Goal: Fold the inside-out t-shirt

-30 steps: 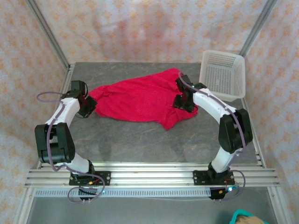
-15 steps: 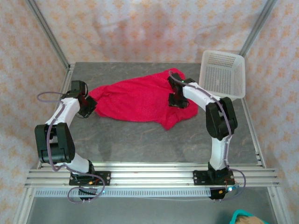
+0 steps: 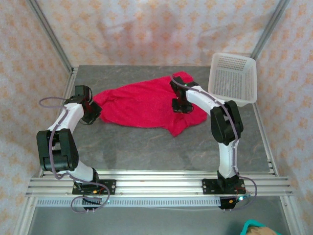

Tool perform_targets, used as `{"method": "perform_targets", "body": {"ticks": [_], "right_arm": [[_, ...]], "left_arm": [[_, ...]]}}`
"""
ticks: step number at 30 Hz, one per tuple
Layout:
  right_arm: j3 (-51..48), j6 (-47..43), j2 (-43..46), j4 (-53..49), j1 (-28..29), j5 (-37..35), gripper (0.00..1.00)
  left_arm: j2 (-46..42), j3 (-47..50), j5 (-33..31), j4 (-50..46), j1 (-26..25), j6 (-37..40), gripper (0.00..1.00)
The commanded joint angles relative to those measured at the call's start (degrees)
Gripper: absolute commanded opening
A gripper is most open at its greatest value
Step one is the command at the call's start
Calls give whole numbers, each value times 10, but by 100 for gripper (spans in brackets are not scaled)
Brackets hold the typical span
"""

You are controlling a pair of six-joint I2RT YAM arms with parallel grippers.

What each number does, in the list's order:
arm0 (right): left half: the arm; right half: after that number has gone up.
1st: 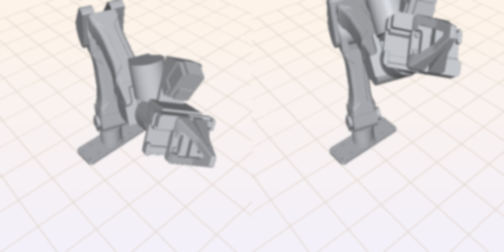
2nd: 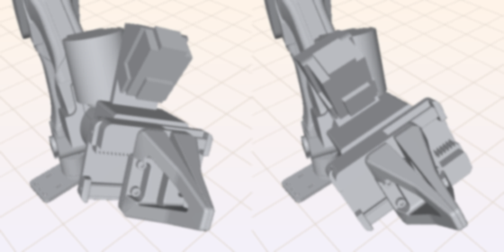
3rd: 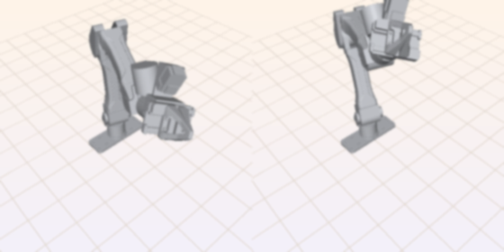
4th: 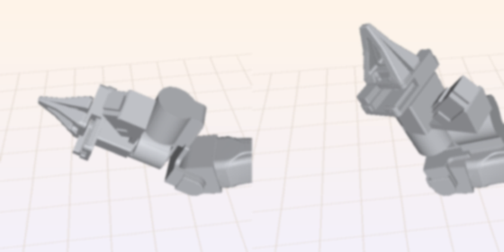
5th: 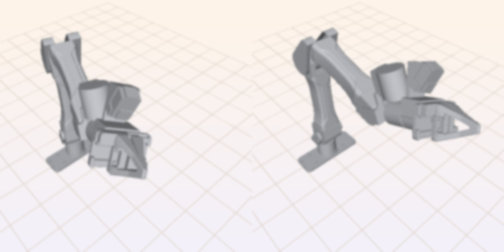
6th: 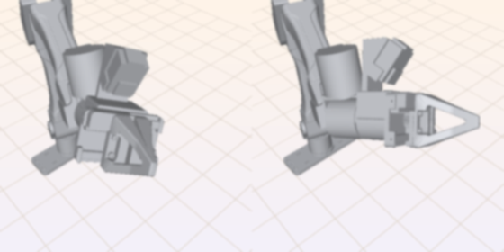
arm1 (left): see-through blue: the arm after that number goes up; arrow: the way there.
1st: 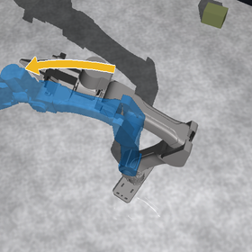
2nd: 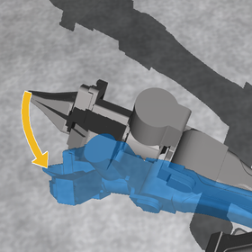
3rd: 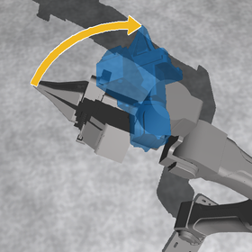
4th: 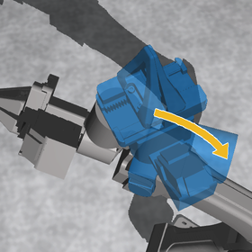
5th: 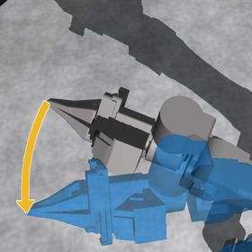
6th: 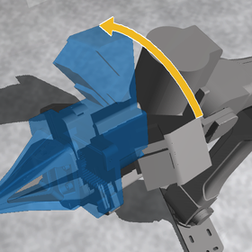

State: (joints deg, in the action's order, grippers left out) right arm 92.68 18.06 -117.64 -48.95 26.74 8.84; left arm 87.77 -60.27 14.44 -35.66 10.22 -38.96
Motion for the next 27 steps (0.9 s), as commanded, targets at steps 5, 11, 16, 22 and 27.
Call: {"method": "perform_targets", "body": {"ticks": [5, 11, 16, 22, 27], "right_arm": [[38, -16, -35, -32, 3, -30, 30], [51, -22, -47, -38, 2, -37, 32], [52, -20, -56, -36, 2, -22, 31], [37, -19, -42, -28, 11, -13, 38], [37, -20, -43, -33, 14, -33, 39]], "left_arm": [[2, 9, -20, -4, -1, 14, 0], [1, 9, -21, -5, -2, 15, 0], [1, 8, -25, -9, -1, 18, 0], [1, 10, -26, -8, 0, 19, 0], [3, 10, -24, -8, 0, 19, 0]]}}
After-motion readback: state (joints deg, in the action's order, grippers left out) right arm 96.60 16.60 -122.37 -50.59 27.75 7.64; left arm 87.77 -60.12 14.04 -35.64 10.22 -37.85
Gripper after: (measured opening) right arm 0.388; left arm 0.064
